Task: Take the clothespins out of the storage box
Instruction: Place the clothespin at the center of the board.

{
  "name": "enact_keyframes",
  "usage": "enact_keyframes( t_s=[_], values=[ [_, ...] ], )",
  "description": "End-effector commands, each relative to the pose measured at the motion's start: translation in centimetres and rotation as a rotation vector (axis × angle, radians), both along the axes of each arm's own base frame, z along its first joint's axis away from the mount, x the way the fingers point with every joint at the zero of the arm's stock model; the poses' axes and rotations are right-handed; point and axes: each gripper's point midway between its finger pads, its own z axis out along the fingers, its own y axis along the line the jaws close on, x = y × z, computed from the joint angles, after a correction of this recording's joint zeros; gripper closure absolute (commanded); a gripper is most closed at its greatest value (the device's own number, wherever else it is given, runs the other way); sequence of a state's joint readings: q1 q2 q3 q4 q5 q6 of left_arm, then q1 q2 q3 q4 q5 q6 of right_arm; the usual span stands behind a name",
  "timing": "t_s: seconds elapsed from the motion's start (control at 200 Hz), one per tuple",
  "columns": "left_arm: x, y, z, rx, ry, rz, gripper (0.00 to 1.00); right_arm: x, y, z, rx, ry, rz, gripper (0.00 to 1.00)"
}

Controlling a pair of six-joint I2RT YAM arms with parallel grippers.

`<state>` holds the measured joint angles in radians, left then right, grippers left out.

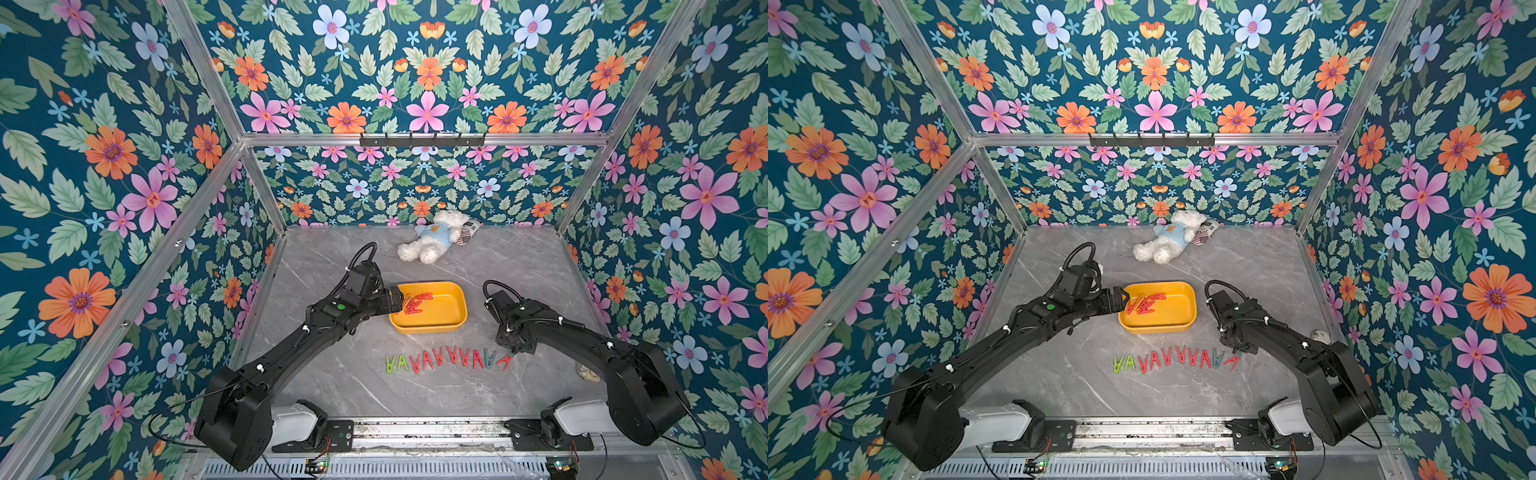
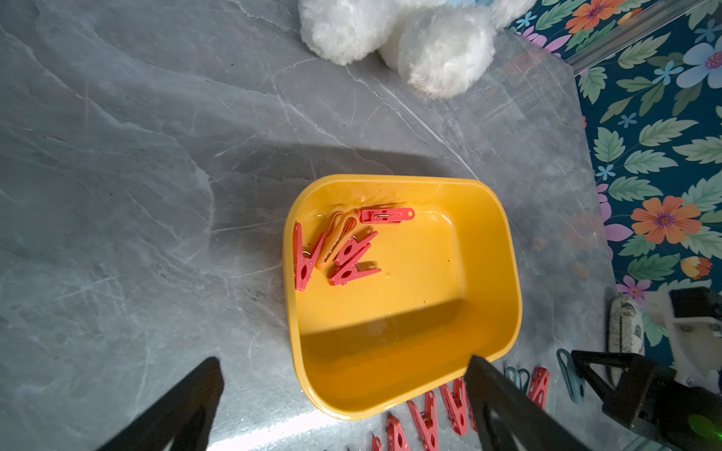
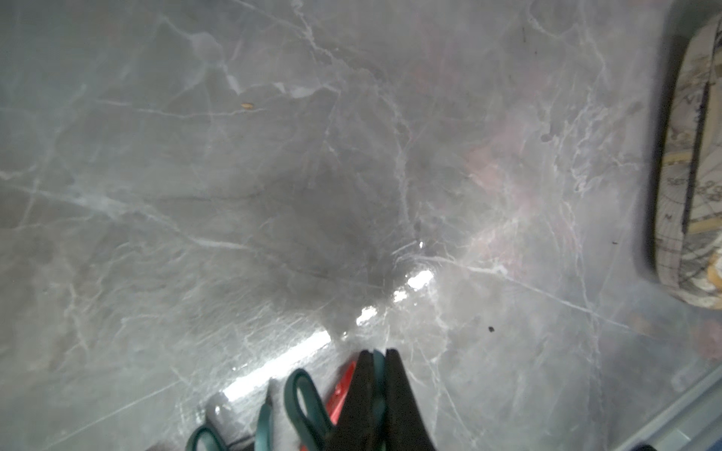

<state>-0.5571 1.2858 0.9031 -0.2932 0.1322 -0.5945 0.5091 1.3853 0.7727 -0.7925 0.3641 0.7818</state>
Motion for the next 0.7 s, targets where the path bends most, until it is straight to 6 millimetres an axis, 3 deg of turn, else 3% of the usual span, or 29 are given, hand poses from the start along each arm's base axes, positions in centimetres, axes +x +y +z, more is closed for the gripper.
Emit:
enact_keyframes(
  t_s=[0.0, 0.07, 0.31, 0.695],
  values=[
    [0.2, -0.2, 0.5, -0.003, -0.023, -0.011, 0.00, -1.6, -1.2, -0.7, -0.025, 0.019, -0.088, 0.95],
    [0.3, -0.2, 0.5, -0.006, -0.023, -0.010, 0.00, -2.5, -1.7, -1.3, -0.033, 0.030, -0.113, 0.95],
    [0.2, -0.3, 0.4, -0.016, -0.022, -0.012, 0.00, -2.6, -2.5, -0.5, -0.055, -0.011, -0.165, 0.94],
    [-0.3, 0.1, 0.1, -0.013, -0.024, -0.008, 0.00, -2.5, -3.2, -1.8, -0.130, 0.032, -0.156, 0.92]
  ],
)
